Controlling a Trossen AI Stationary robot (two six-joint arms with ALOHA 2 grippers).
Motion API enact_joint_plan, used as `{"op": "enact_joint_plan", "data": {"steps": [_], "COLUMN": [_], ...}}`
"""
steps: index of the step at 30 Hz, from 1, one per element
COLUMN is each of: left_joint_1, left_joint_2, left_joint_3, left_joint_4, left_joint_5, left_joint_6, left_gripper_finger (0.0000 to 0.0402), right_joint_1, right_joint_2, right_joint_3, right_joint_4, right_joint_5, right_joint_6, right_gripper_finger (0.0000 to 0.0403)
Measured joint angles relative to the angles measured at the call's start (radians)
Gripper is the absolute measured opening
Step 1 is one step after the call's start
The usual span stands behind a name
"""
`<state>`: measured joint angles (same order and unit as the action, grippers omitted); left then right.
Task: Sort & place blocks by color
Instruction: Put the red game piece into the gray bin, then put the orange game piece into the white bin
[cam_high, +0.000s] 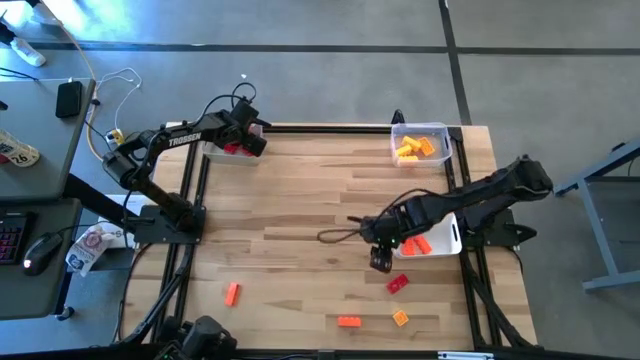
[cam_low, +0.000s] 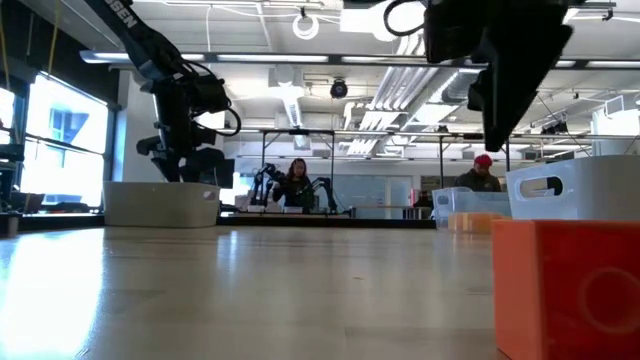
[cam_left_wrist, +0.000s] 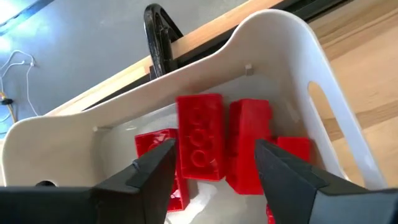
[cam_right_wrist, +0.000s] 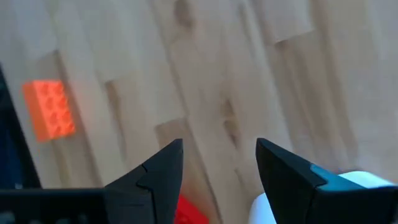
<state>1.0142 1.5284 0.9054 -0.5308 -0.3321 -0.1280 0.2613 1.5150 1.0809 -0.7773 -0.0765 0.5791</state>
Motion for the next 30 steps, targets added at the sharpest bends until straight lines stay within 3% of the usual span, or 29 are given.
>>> {"op": "enact_joint_plan", "data": {"steps": [8,13,17,23,30], "left_joint_1": [-0.001,-0.014,-0.039,-0.111,-0.238], "left_joint_2": [-0.007,-0.038,-0.087,-0.180,-0.268], "left_joint_3": [0.000,0.000,0.001,0.002,0.002], "left_joint_4": [0.003,-0.002,-0.013,-0.060,-0.137], "left_joint_5": [0.108,0.159,0.171,0.185,0.220], "left_joint_6": [0.000,0.000,-0.005,-0.054,-0.125], "left_gripper_finger": [0.0204,0.0206,0.0204,0.0206,0.0207], "right_joint_1": [0.104,0.135,0.159,0.208,0.269], "right_joint_2": [0.000,0.000,0.000,0.000,0.002], "right_joint_3": [0.000,0.000,0.000,0.000,0.000], "right_joint_4": [0.002,0.060,0.155,0.296,0.377], "right_joint_5": [0.000,0.093,0.102,0.110,0.216], "right_joint_6": [-0.060,-0.021,-0.011,-0.019,-0.041], "right_gripper_finger": [0.0188,0.0189,0.0200,0.0229,0.0234]}}
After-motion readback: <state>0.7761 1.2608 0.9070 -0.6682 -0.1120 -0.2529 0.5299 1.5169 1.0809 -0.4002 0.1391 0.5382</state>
